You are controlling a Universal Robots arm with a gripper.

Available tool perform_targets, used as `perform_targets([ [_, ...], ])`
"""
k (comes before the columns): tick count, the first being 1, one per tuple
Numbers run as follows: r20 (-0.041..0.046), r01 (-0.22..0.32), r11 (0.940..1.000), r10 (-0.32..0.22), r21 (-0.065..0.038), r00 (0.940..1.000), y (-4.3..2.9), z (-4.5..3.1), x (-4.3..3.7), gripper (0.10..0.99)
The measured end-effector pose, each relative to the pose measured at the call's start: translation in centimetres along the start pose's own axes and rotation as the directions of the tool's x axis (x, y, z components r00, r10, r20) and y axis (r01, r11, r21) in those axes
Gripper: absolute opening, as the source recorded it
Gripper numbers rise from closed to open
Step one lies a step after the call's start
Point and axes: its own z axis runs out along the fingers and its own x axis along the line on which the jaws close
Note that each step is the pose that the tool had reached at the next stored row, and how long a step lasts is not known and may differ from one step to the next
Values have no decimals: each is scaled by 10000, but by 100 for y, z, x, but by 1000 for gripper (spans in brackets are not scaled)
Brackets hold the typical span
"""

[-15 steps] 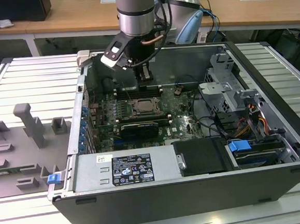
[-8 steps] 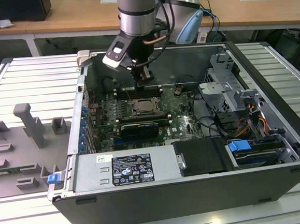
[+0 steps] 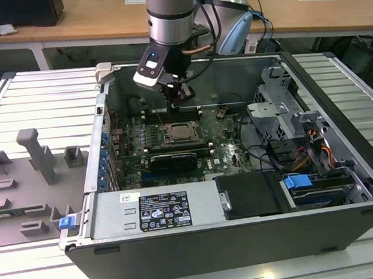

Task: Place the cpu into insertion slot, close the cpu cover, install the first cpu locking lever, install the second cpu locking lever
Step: 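Install the first cpu locking lever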

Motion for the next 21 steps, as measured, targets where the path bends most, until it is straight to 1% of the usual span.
perform_targets([
  [3, -7, 349, 9994, -349, 10, 9994, 0, 0, 0, 106],
  [5, -15, 732, 9973, -732, 21, 9973, 0, 0, 0, 106],
  [7, -21, 957, 9954, -957, 26, 9954, 0, 0, 0, 106],
  [8, -25, 1122, 9937, -1122, 31, 9937, 0, 0, 0, 106],
  [9, -30, 1364, 9907, -1364, 38, 9907, 0, 0, 0, 106],
  [11, -35, 1559, 9878, -1558, 42, 9878, 0, 0, 0, 106],
  [12, -40, 1764, 9843, -1764, 47, 9843, 0, 0, 0, 106],
  [16, -50, 2166, 9762, -2166, 57, 9763, 0, 0, 0, 106],
  [21, -64, 2664, 9639, -2663, 68, 9639, 0, 0, 0, 106],
])
